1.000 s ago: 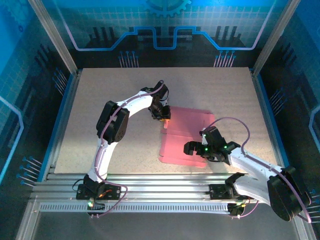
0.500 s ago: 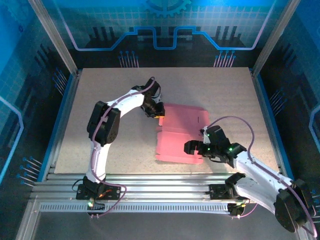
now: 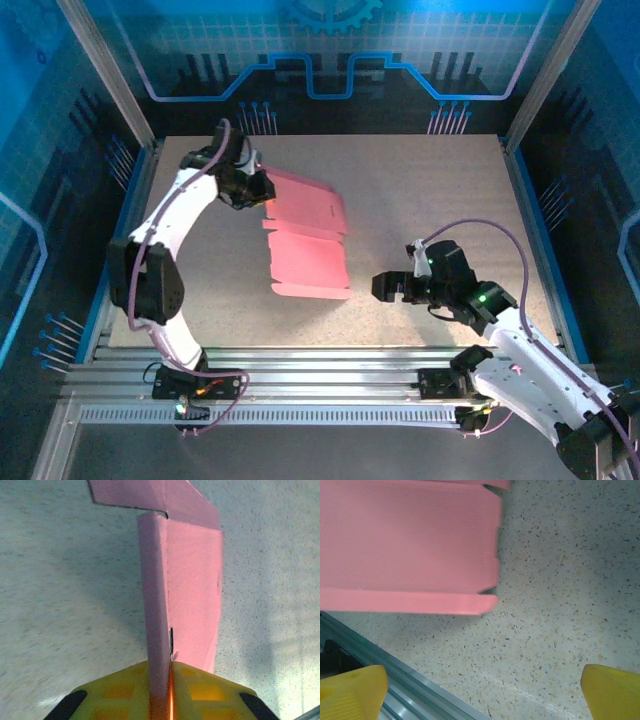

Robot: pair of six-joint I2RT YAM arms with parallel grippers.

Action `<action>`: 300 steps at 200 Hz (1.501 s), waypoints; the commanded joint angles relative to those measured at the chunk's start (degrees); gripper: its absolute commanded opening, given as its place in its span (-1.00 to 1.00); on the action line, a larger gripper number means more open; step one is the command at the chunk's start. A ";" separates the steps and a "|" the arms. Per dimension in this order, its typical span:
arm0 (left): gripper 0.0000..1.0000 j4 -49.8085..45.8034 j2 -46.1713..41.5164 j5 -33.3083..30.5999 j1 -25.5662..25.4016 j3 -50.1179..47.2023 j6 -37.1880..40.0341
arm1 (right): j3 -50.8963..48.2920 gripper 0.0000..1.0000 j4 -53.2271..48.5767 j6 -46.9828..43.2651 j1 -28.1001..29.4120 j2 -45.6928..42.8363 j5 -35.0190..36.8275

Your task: Fold the paper box

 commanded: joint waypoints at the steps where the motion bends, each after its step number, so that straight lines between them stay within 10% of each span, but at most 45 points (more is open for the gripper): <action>1: -0.67 -9.88 -4.04 -4.24 2.27 0.47 3.97 | 1.93 1.00 -3.79 -1.03 -0.75 -0.30 0.88; 155: -0.72 -36.04 -9.18 -29.28 5.41 21.06 5.01 | -1.21 1.00 -5.97 -0.48 -0.81 -5.43 1.91; 300: -0.69 -37.60 15.03 -42.00 -17.48 32.12 -8.00 | -3.77 1.00 -7.41 0.40 -0.85 -8.39 2.72</action>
